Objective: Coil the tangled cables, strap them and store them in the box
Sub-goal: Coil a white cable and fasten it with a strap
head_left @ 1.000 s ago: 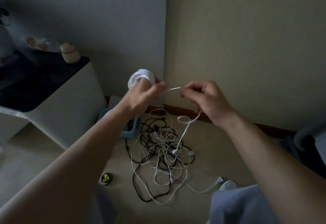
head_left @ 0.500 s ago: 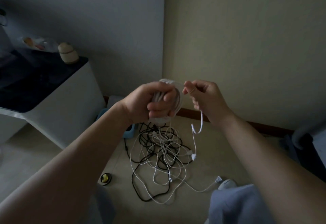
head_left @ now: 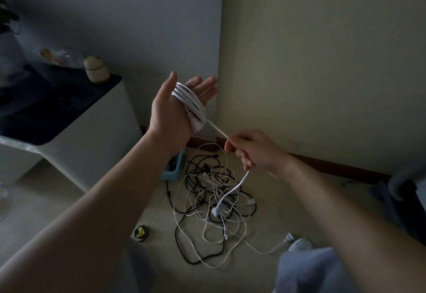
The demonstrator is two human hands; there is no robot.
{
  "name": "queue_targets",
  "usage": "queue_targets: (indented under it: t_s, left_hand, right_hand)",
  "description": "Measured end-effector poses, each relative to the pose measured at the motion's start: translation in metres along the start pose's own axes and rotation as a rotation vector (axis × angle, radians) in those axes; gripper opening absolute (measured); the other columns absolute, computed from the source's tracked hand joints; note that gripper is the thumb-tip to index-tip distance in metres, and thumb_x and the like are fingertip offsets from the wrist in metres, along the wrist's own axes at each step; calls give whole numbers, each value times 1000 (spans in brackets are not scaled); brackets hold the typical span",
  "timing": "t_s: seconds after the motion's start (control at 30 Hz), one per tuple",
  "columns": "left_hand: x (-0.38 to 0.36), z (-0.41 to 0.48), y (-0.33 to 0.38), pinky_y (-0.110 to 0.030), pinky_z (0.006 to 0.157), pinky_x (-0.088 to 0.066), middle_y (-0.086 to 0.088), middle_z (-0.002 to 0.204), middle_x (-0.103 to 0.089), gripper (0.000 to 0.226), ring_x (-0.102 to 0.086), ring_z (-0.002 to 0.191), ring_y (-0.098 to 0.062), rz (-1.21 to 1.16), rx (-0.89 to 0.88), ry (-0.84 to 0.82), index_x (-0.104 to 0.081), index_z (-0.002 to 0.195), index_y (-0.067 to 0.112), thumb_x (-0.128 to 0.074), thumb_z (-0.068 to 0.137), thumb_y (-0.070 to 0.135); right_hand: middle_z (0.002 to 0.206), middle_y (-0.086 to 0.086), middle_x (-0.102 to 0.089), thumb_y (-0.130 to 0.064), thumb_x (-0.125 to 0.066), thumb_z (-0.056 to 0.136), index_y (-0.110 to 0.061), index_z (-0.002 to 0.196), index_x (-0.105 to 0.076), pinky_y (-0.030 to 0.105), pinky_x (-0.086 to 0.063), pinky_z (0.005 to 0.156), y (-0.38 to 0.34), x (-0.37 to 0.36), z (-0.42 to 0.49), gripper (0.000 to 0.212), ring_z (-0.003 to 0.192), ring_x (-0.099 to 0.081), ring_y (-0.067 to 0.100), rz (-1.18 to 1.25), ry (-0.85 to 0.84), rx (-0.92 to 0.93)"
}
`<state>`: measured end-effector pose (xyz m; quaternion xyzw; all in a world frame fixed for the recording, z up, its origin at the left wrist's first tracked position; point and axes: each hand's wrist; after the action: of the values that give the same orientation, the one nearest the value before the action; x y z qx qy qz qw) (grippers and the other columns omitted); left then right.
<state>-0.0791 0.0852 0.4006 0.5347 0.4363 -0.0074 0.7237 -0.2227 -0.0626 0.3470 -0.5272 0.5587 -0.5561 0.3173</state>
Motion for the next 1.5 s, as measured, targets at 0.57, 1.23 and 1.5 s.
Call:
queue_targets:
  t_s: [0.57,1.23,1.5]
  left_hand:
    - [-7,-2,-36,-47,46,-46,-15,63,-52,78,-51,48,-26,1526,-61,-370,-56,71,-3,-57,82,74]
    - [-12,-8,-7,-23,69,-53,8,42,-21,43,-26,34,-7,-139,283,-452,-37,59,24,-43,94,47]
    - [6,1,8,-29,81,-46,0,64,-46,44,-50,62,-16,-211,13,20,-52,77,13,-52,80,56]
  right_hand:
    - [44,-10,-35,-31,-67,86,-11,70,-67,24,-29,45,-37,26,-19,25,41,-28,9,215,99,338]
    - [53,-11,-45,-41,-54,102,-18,76,-65,25,-40,50,-3,32,4,36,49,-40,10,-3,210,177]
    - [55,-10,-44,-28,-47,107,-11,89,-64,28,-45,57,-5,19,-2,30,47,-39,8,-48,1,-21]
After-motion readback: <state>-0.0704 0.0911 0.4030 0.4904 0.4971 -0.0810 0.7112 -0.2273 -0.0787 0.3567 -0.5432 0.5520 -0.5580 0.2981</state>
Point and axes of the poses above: each hand's wrist, its own z-axis towards the middle knuckle, its own x-axis out of the back of the hand, y = z × x
